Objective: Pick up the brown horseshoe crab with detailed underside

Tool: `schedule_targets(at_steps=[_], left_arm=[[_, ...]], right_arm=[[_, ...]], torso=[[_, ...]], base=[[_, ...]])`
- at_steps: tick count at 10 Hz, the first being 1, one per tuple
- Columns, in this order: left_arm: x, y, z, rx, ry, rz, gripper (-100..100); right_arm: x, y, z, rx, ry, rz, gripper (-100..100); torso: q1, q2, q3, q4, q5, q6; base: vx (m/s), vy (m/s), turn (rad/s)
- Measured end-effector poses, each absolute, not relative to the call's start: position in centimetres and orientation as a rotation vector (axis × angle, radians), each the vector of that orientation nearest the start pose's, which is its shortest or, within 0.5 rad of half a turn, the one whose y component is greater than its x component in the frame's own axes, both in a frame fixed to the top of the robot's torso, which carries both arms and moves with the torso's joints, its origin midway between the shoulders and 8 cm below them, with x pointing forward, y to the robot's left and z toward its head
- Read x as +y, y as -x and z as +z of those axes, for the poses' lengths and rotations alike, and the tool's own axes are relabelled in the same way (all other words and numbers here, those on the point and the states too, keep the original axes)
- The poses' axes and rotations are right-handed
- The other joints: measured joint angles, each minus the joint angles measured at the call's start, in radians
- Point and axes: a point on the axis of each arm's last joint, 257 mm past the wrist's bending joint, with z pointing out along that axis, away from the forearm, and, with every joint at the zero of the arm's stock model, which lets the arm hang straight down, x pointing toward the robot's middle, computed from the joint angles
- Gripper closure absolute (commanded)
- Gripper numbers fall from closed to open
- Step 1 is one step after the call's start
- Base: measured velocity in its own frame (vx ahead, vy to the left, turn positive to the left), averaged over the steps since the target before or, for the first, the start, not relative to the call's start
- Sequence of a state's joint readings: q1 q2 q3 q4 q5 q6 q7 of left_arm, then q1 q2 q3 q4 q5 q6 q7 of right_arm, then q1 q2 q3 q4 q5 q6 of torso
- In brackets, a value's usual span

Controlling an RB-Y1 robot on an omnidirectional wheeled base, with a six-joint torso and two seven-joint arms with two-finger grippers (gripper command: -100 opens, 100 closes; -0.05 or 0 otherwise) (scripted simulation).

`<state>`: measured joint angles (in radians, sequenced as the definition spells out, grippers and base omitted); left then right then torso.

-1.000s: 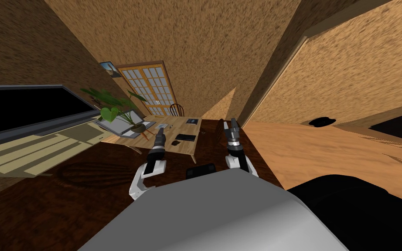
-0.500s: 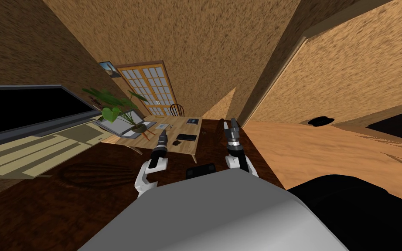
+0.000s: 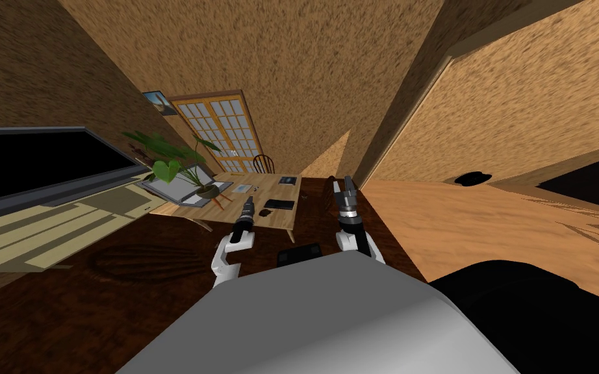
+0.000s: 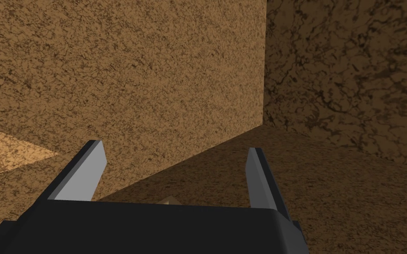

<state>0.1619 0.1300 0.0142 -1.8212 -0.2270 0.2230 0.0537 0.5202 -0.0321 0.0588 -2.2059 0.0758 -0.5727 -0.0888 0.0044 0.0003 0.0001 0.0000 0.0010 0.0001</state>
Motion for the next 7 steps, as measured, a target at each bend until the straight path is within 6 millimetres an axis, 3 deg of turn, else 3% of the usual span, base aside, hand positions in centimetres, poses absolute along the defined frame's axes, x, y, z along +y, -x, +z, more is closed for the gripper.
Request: schedule_targets(at_steps=[7], left_arm=[[29.4,-51.3,-30.7,1.480,1.341,-0.806,-100]], right_arm=[[-24.9,-34.8,-0.3,0.682,-0.645,1.391,0]], torso=[[0.000,-0.001,0.000,0.000,0.000,0.000]], base=[[-0.003,0.084,-0.063]])
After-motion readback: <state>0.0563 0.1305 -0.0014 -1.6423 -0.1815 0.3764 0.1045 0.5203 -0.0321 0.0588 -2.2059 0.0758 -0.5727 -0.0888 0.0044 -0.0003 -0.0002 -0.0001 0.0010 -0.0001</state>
